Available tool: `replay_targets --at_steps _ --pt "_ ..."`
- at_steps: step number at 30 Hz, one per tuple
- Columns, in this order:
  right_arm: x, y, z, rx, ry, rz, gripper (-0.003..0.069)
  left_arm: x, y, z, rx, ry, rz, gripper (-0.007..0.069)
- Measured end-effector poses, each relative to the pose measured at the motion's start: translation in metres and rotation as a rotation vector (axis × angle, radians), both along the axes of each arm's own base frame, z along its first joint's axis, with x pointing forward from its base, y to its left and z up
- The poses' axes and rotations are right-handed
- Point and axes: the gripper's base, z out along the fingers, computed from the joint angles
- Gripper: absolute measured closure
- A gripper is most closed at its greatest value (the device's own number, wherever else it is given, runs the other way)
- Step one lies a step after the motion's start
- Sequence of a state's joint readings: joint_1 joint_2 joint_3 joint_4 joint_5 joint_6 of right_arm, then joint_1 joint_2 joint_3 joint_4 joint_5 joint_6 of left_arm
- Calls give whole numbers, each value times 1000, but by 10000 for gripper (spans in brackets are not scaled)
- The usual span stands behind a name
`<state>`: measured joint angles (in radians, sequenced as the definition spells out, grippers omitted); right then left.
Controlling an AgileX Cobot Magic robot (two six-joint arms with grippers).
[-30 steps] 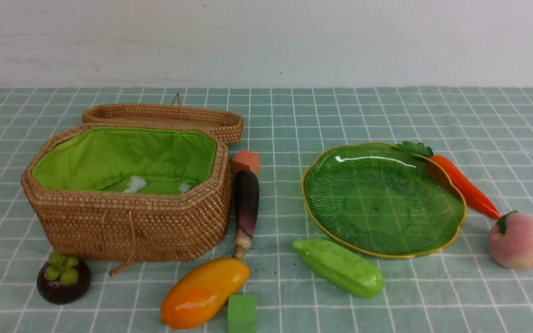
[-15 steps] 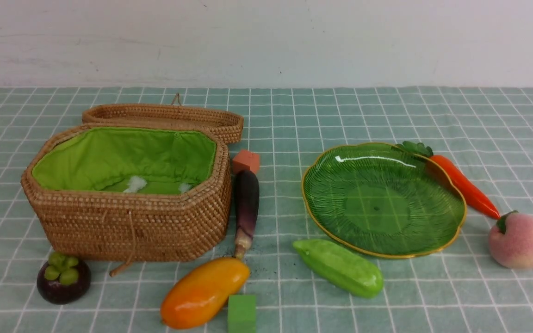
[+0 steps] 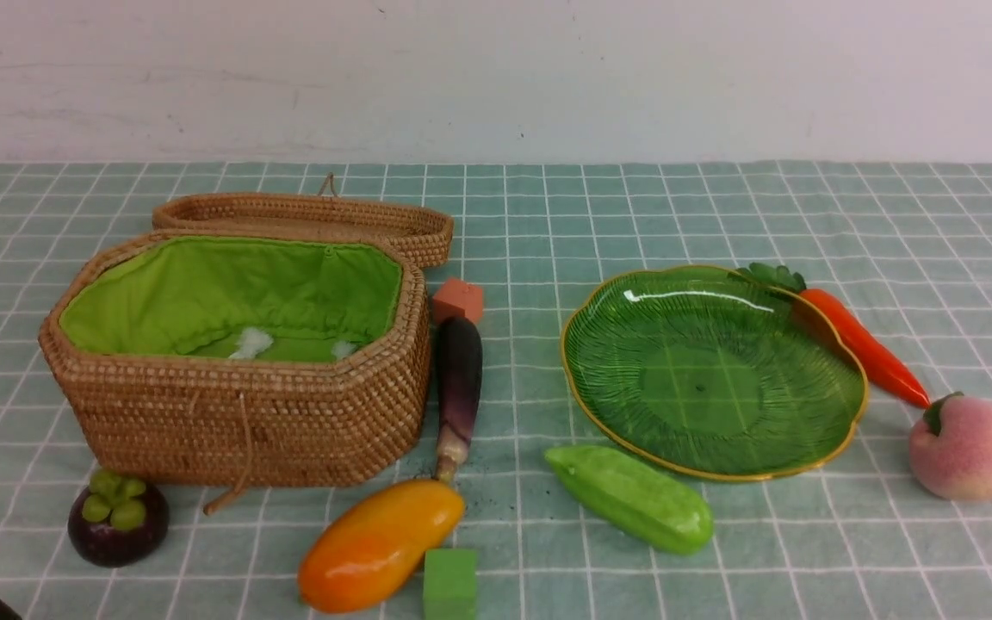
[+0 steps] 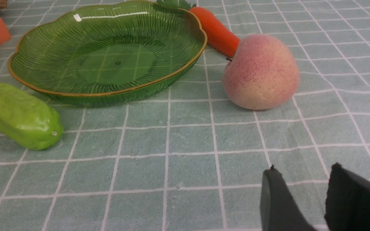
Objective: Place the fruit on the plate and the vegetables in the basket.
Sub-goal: Grab a mangosteen with your left arm and put it on the plate on the right
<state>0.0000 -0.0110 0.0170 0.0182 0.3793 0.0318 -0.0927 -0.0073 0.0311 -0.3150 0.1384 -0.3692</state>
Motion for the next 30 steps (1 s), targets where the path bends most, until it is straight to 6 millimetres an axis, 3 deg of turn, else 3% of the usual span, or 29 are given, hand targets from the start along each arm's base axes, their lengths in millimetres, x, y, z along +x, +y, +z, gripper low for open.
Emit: replay_targets --at_steps 4,9,12,14,16,17,18,19,22,28,30 --pt "0 0 0 0 0 0 419 0 1 6 -170 -45 19 414" --pt "0 0 0 0 0 0 419 0 3 10 -250 -83 35 428" --pt "0 0 0 -1 -1 0 419 -1 1 13 -246 -54 13 514" --pt "1 -1 1 -21 -19 -1 419 -4 -2 29 -202 -58 -18 620" --pt "1 -1 1 -9 -35 -5 419 -6 -3 37 -167 -64 -32 638" --pt "2 1 4 89 -67 -18 419 -12 -5 52 -106 -57 -67 638" --pt "2 1 5 114 -77 -22 419 -12 -5 54 -101 -65 -67 638" --pt "3 2 8 249 -114 -36 419 -17 -8 66 -61 -35 -100 638" --pt "4 3 16 503 -187 -64 419 -15 -13 76 8 137 -164 638" --pt "2 7 25 643 -163 -56 454 2 -16 81 195 444 -237 638" --pt "-5 14 51 616 -66 35 496 15 -17 82 259 551 -271 638"
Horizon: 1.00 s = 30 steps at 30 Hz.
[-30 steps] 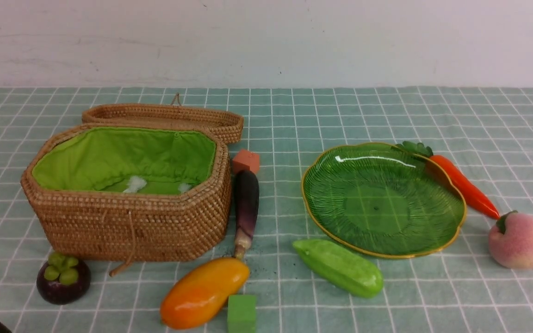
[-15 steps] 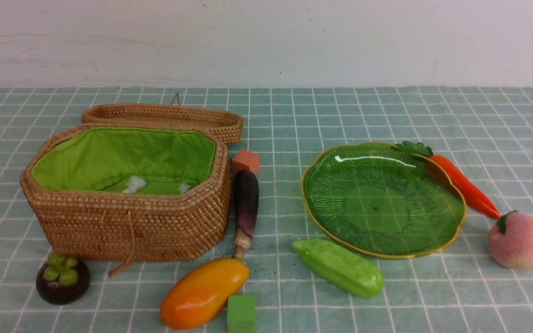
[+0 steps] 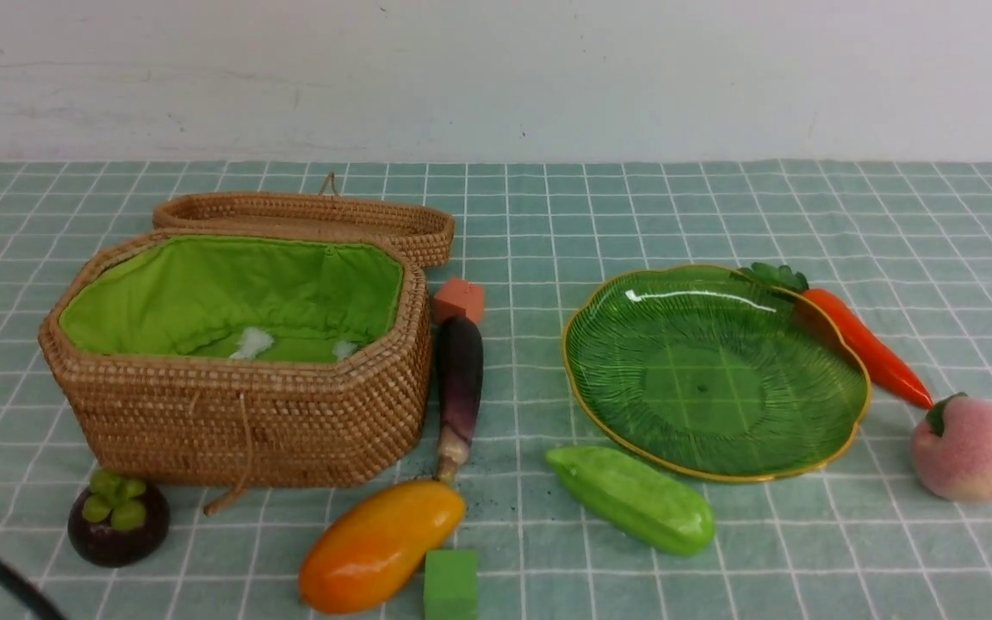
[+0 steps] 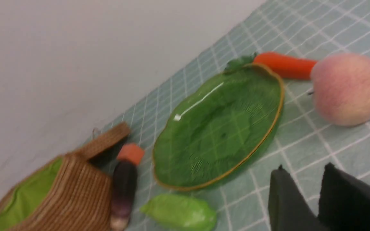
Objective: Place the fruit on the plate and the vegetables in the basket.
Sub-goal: Grab a mangosteen with your left arm and put it on the plate on the right
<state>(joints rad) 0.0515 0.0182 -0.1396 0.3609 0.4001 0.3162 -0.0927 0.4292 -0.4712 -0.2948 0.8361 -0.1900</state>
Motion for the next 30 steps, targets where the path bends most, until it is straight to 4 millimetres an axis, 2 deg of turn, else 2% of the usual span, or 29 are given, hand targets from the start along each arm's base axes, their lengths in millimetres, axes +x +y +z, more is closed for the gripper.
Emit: replay_targets --at_steps 3,6,8,9,10,14,17,18,20,21,22,23,24,25,27,30 --pt "-6 8 41 -154 33 157 529 18 -1 4 61 70 -33 638" --pt "-15 15 99 -343 32 347 545 39 0 5 119 127 -40 638" --pt "-19 20 134 -465 25 476 547 58 2 5 167 154 -37 638" --pt "-21 20 140 -482 16 492 547 59 2 5 170 159 -38 638" --pt "-25 21 162 -547 1 561 547 72 3 2 194 186 -34 638" --pt "-31 23 196 -636 -66 636 547 101 5 -8 262 235 -32 634" --pt "-34 22 206 -680 -121 645 547 119 6 -24 306 281 -41 586" --pt "-35 22 207 -699 -138 648 547 130 6 -37 339 312 -52 515" --pt "-35 22 207 -712 -145 651 545 136 7 -43 358 324 -58 465" --pt "-35 22 207 -719 -148 653 545 142 7 -49 374 329 -63 407" --pt "-35 22 207 -726 -151 655 543 150 7 -56 390 325 -63 308" --pt "-35 22 207 -727 -150 655 543 151 7 -57 390 324 -62 283" --pt "-35 22 207 -730 -150 659 543 159 8 -63 400 310 -58 197" --pt "-35 22 207 -730 -149 659 542 161 8 -63 400 302 -56 161" --pt "-36 23 207 -731 -144 666 540 171 8 -70 423 264 -64 15" --pt "-36 23 206 -730 -143 669 540 177 8 -75 452 237 -81 -33"
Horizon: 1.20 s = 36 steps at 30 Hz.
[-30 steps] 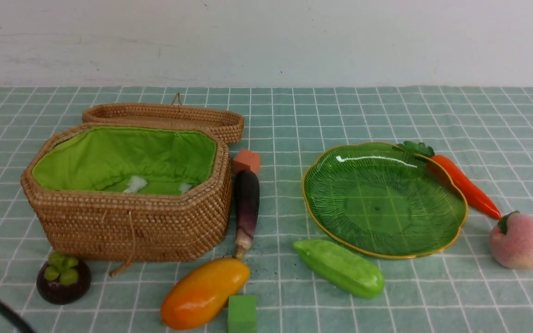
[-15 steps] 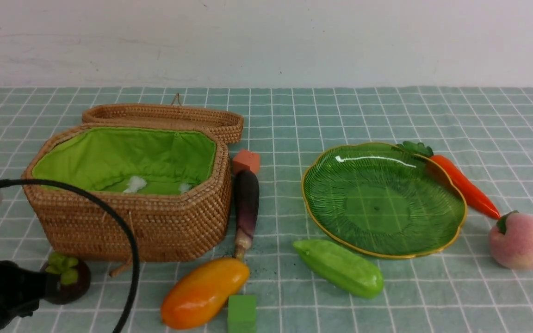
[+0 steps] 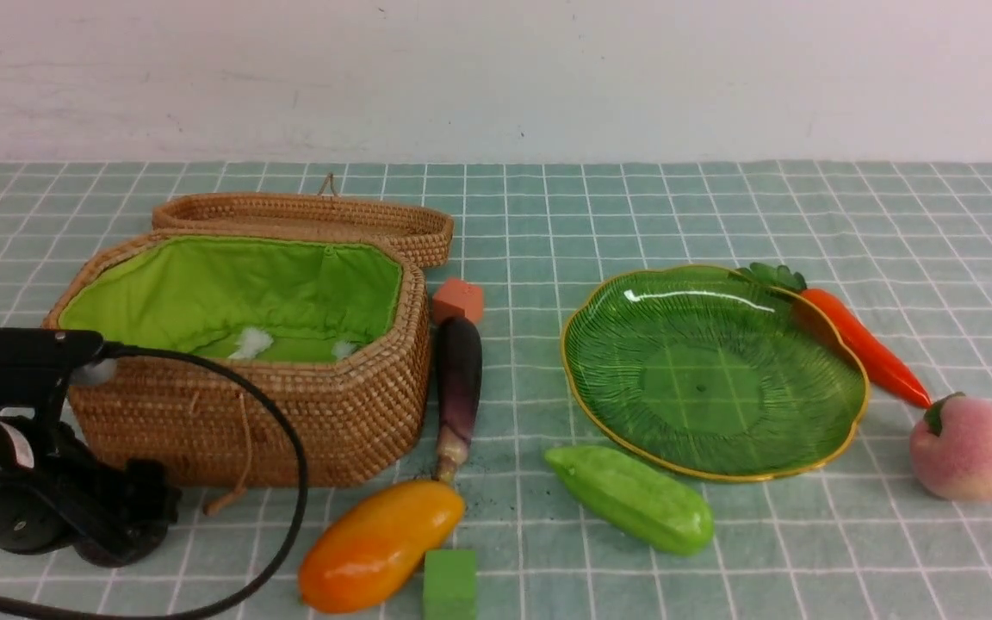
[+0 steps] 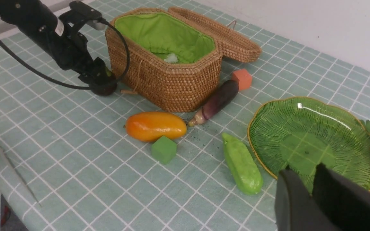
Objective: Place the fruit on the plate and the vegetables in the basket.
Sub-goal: Grab a mangosteen with your left arm and put it on the plate on the right
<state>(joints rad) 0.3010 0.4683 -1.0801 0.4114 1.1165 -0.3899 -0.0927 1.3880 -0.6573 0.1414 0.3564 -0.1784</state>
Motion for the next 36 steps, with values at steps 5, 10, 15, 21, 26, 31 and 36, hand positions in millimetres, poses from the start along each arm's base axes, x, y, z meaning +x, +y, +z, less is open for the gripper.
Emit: replay_targets --at_steps 5,10,15,21,26,31,36 --pt "0 0 0 -2 3 2 540 10 0 -10 49 -27 -59 -23" --pt "-1 2 0 14 11 18 535 17 -1 -24 63 2 -79 94" --pt "-3 3 0 29 22 37 533 18 -1 -24 64 0 -81 107" --pt "-3 3 0 31 22 38 533 15 0 -21 56 18 -57 107" --pt "-3 4 1 44 23 47 533 -11 4 18 46 -15 5 107" --pt "-1 5 8 104 -28 28 533 -43 -23 73 -7 -192 -110 107" --pt "5 1 15 189 -66 -57 533 -50 -84 113 -102 -290 -363 107"
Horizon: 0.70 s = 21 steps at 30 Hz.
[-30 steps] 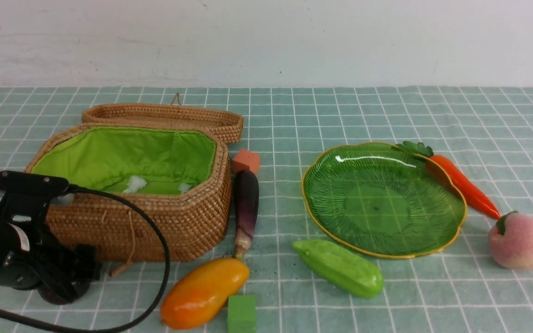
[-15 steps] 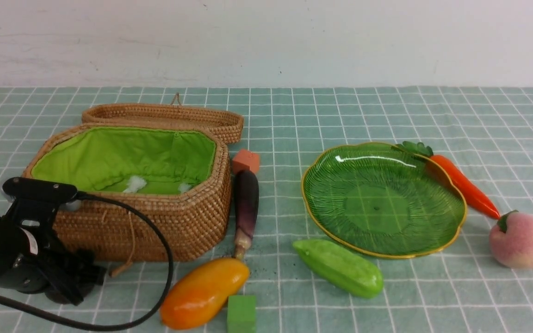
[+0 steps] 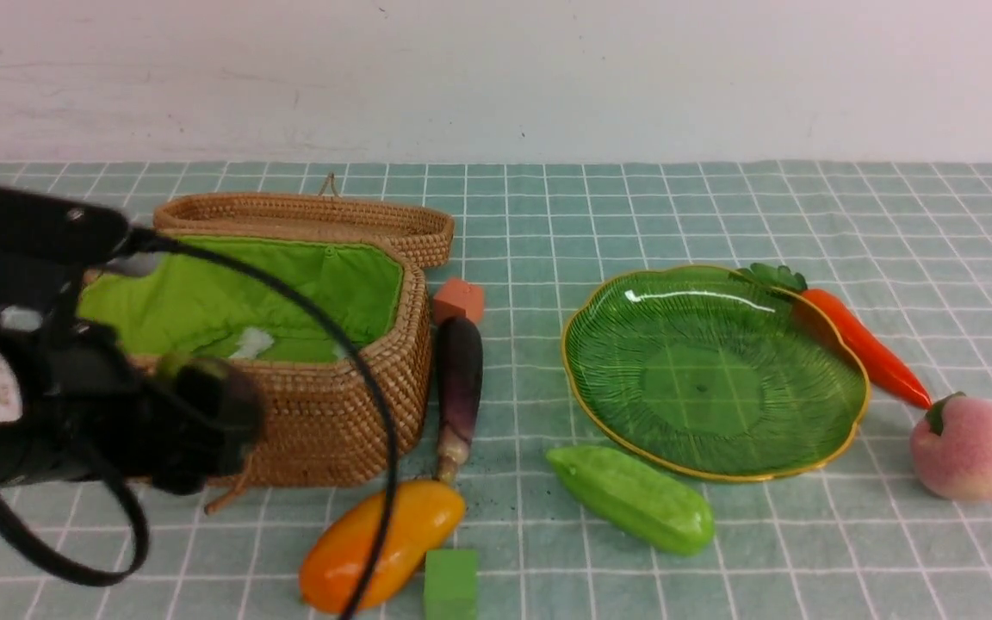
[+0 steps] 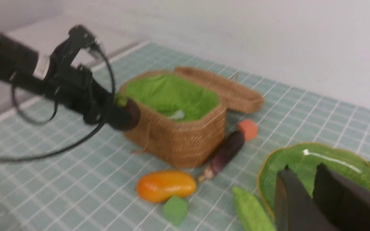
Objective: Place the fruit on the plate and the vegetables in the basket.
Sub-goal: Grab a mangosteen with your left arm and put it on the plate on the right
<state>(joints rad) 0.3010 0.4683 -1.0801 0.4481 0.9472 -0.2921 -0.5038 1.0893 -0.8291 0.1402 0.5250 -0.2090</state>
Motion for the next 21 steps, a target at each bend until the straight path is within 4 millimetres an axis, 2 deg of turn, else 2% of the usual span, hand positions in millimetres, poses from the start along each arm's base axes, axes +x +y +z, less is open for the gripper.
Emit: replay_targets --at_steps 3,6,7,9,10,12,15,17,19,21 --pt "4 -6 -1 15 19 -88 531 12 -52 9 10 -1 -156 107" --pt "8 -13 -4 20 68 -180 529 32 -110 3 46 17 -272 107" --pt "8 -13 -5 19 74 -185 529 31 -112 3 46 17 -277 107" --pt "8 -16 -7 20 111 -224 528 50 -147 -6 62 32 -311 107" --pt "8 -18 -10 8 136 -238 526 67 -169 -9 64 34 -318 107" --pt "8 -18 -12 4 164 -242 526 92 -196 -27 92 70 -315 107" --pt "6 -18 -16 -14 204 -235 525 122 -227 -49 168 116 -325 107" --pt "5 -18 -16 -16 211 -234 525 131 -234 -57 199 129 -335 107" --pt "1 -19 -18 -19 216 -231 523 150 -253 -77 281 159 -370 107" --pt "-3 -20 -18 -19 213 -230 523 163 -263 -91 329 194 -379 107"
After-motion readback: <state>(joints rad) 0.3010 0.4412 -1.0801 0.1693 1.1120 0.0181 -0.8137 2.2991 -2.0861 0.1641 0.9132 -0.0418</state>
